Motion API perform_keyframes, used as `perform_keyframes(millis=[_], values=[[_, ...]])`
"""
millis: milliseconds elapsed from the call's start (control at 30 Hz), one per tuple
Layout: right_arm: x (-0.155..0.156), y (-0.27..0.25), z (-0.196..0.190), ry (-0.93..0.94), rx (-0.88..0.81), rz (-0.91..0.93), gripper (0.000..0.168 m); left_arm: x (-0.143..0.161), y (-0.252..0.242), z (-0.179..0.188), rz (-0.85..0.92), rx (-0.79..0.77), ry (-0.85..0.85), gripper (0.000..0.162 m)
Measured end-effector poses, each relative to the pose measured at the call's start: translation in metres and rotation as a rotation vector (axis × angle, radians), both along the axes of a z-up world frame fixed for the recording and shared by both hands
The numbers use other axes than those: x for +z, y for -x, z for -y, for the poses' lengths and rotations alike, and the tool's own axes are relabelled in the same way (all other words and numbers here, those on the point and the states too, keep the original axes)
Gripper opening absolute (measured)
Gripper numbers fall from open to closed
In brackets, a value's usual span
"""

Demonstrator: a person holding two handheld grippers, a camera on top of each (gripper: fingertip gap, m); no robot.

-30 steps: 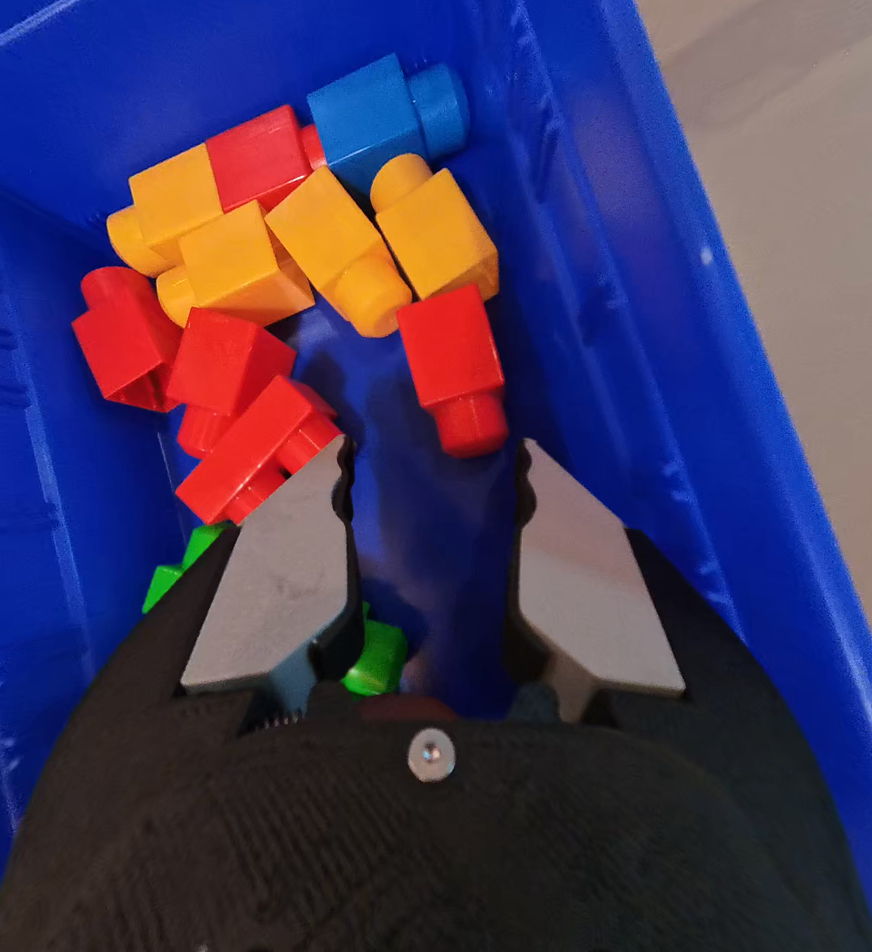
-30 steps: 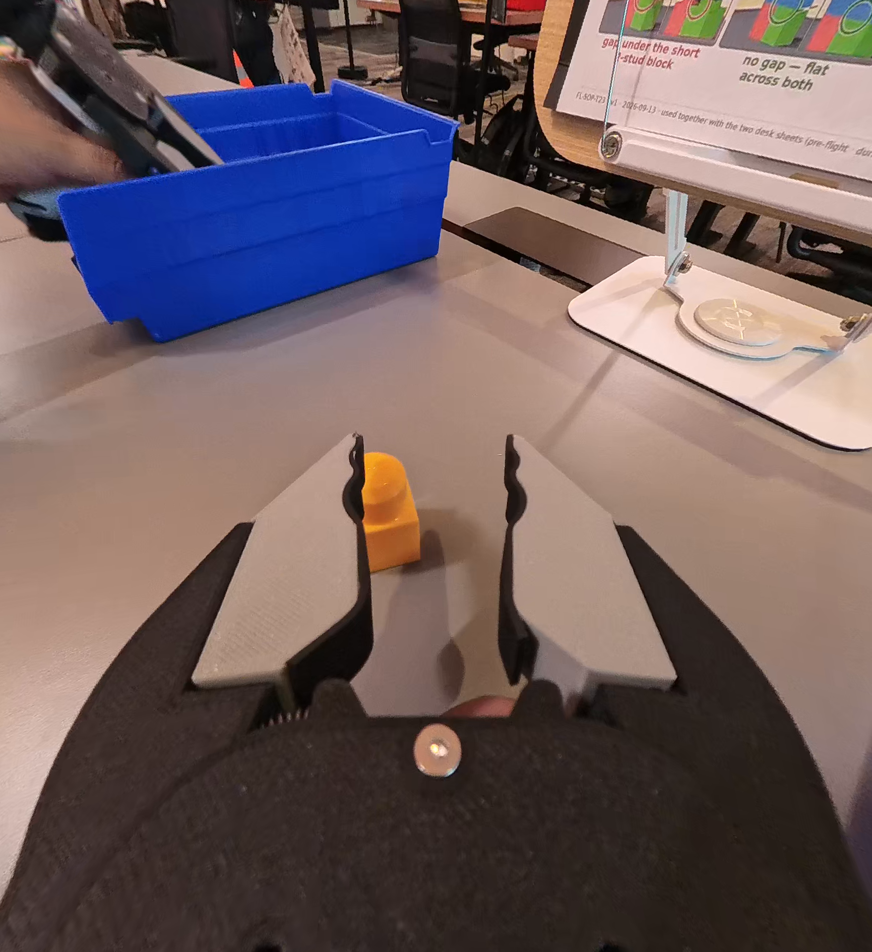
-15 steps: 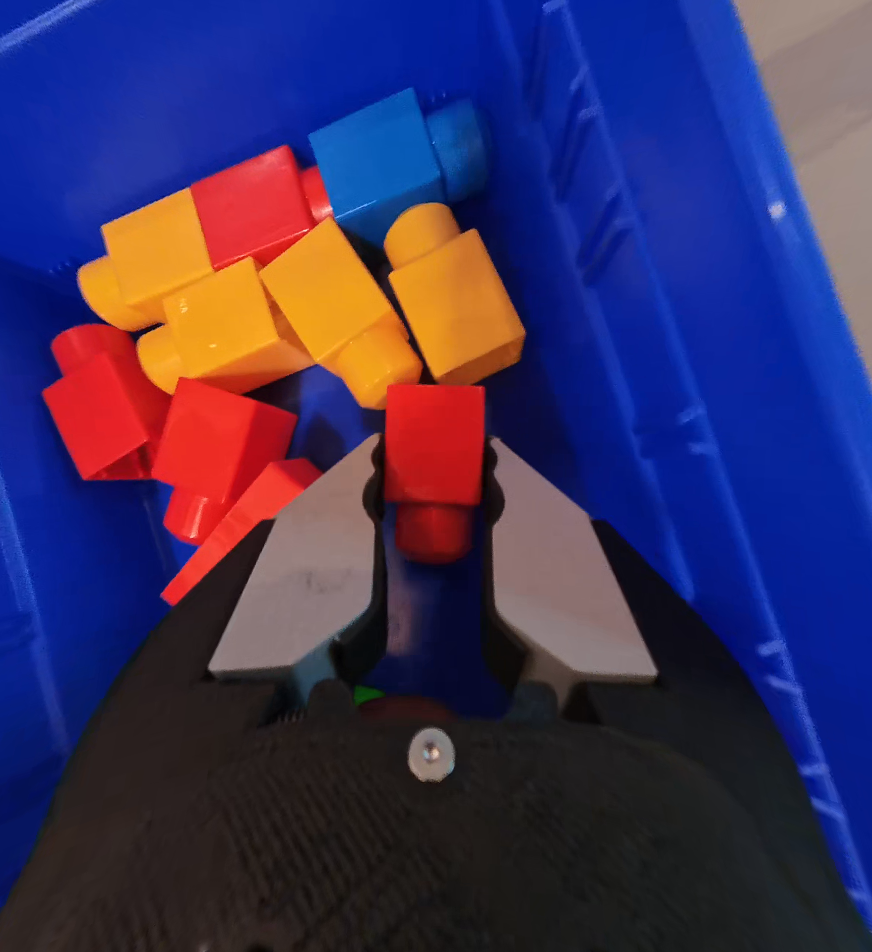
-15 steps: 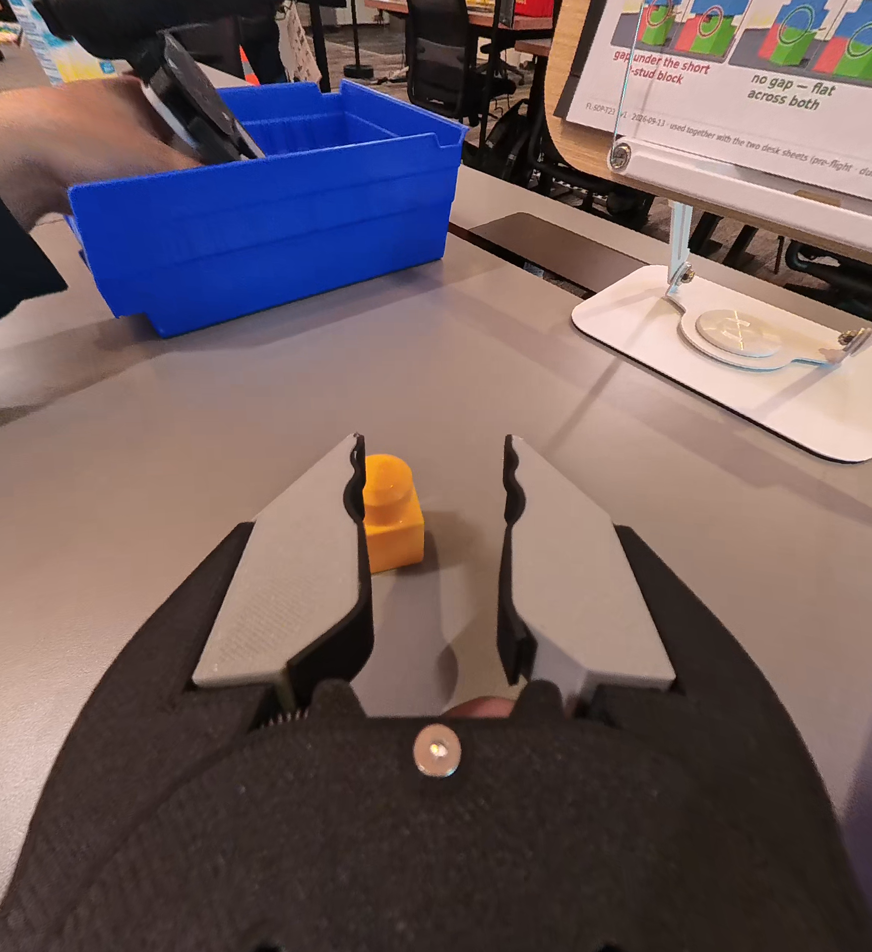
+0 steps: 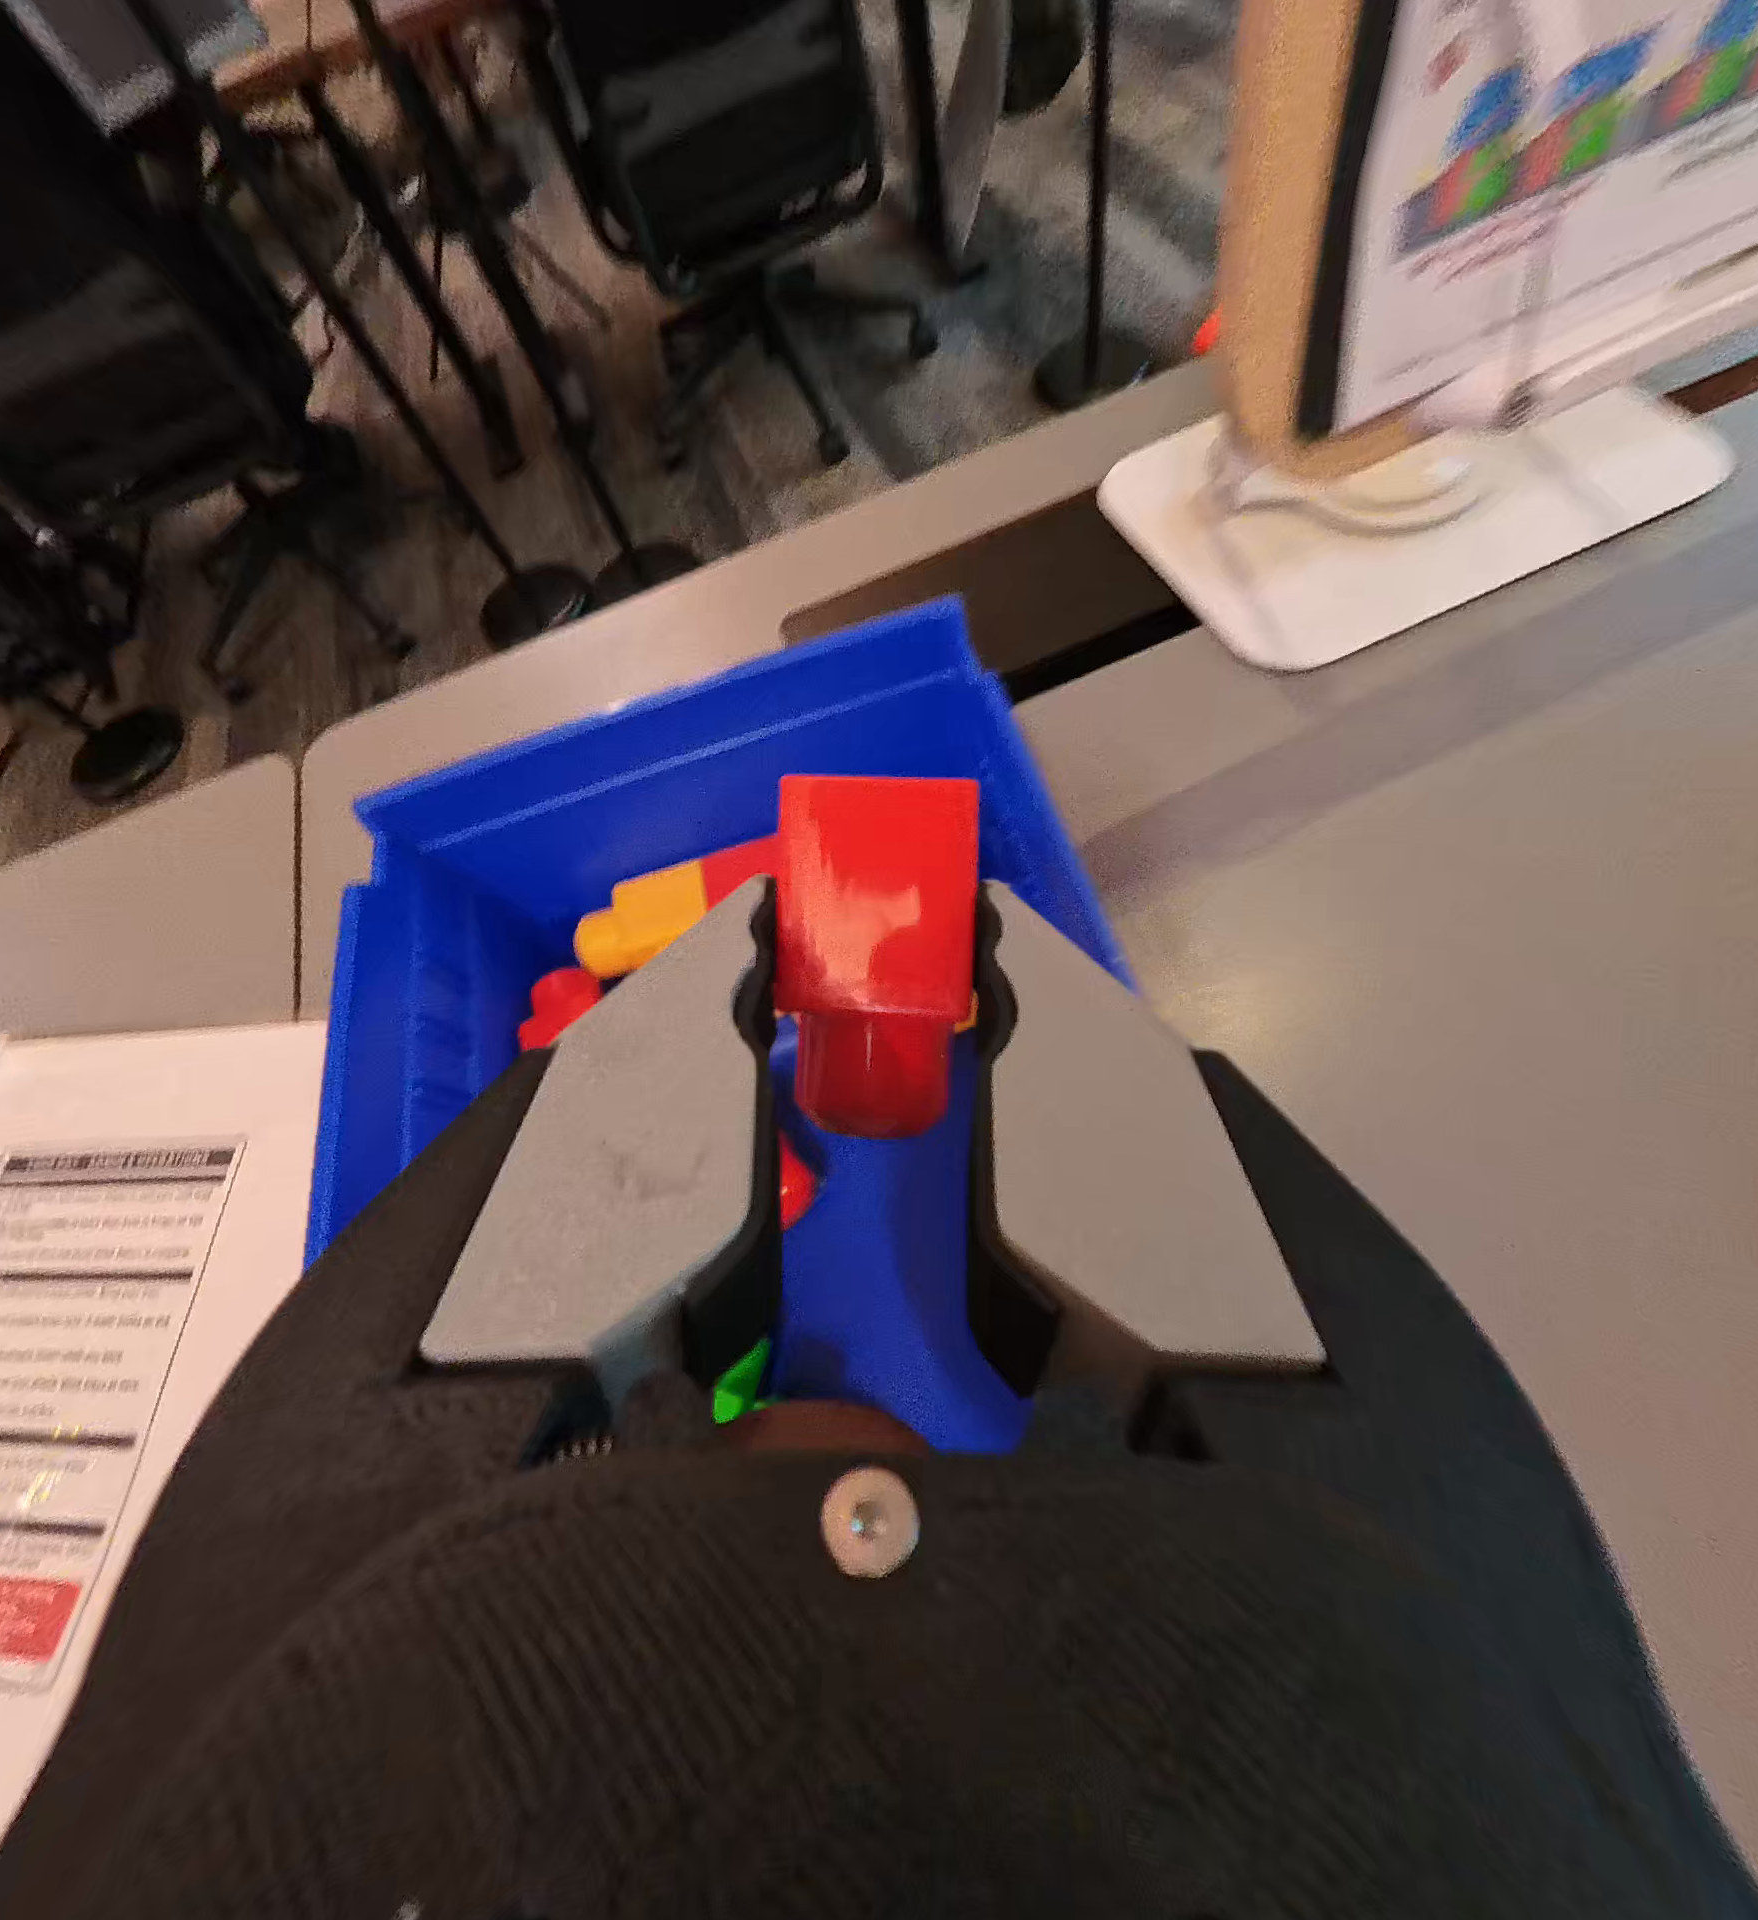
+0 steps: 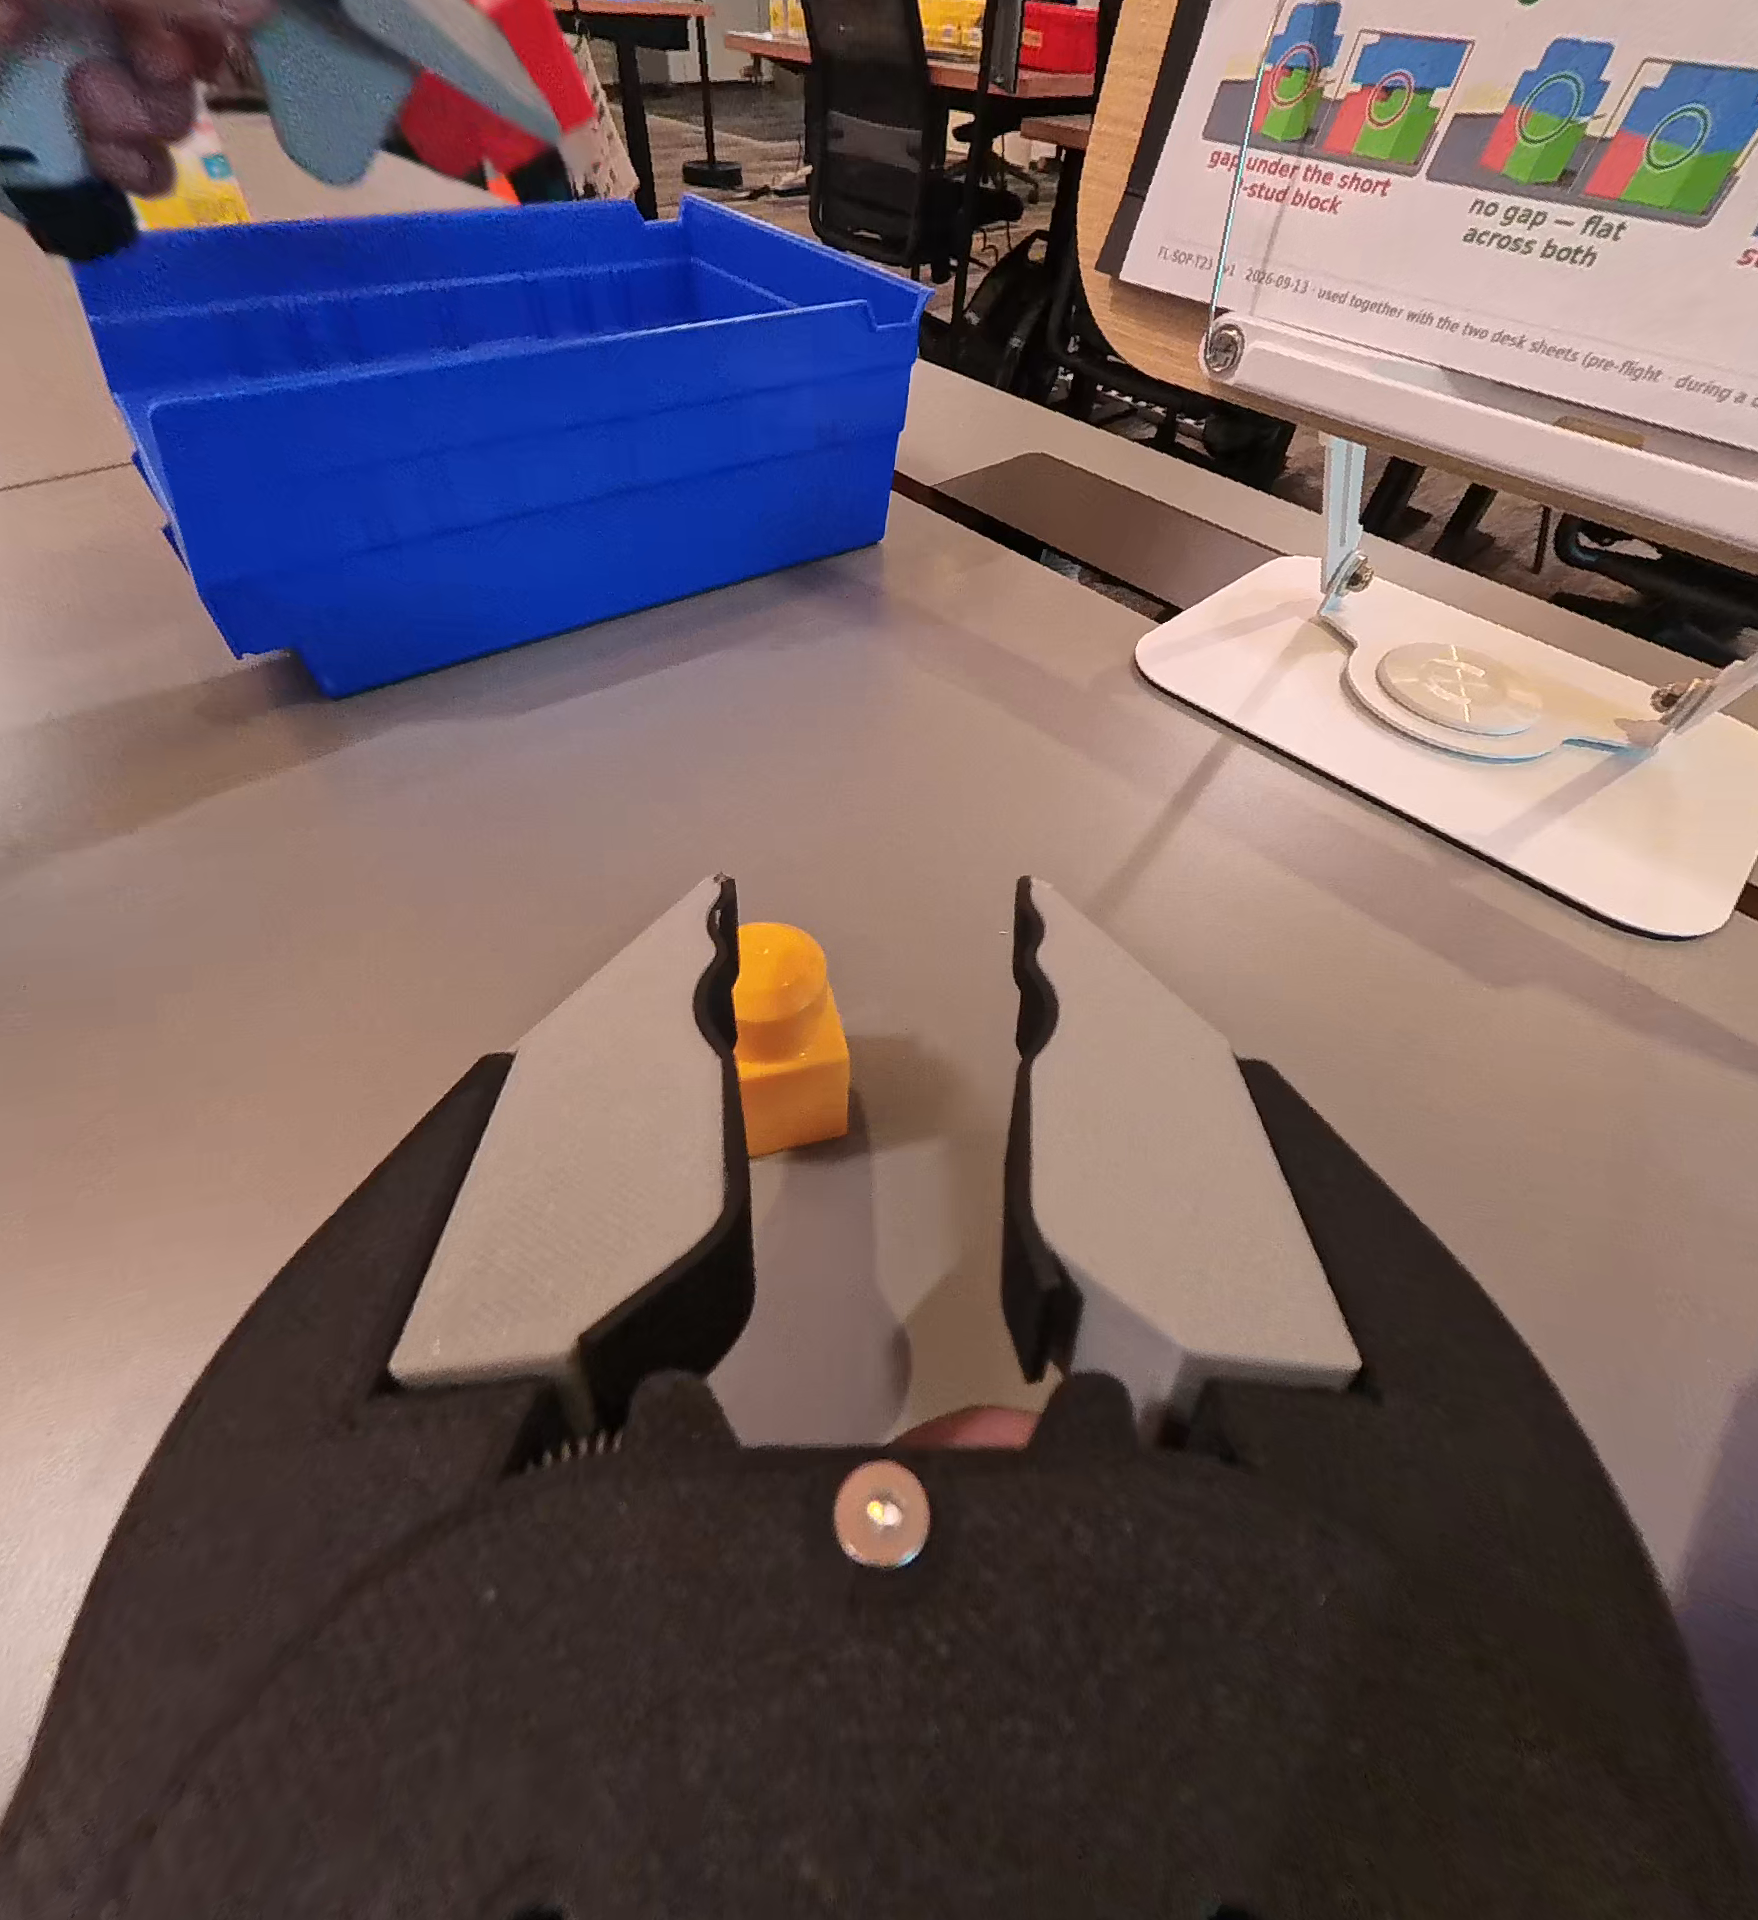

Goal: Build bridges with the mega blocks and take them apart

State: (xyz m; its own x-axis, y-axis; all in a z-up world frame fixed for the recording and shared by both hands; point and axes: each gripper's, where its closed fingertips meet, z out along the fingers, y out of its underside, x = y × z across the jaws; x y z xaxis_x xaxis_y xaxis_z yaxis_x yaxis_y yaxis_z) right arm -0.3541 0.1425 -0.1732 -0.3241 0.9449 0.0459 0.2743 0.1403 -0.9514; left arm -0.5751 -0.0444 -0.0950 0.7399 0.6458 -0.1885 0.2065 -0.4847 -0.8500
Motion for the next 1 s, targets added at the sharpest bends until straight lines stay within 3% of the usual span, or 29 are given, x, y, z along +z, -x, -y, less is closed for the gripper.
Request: perform_keyframes(millis=[200,333,533,1000], values=[[0.001,-0.001,0.000,0.000,-0.002,-0.007,0.050,0.038,-0.051,-0.038,-0.087,-0.181,-0.024,0.035],[0.004,-0.001,0.000,-0.003,-0.003,-0.019,0.050,0.045,-0.109,-0.080,-0.031,-0.443,-0.081,0.034],[0.017,-0.005,0.004,0.005,0.026,-0.085,0.051,0.024,-0.177,-0.122,0.016,-0.700,0.016,0.034],[0.052,-0.026,0.039,0.143,0.240,-0.226,0.056,-0.011,-0.238,-0.141,0.030,-0.940,0.181,0.034]])
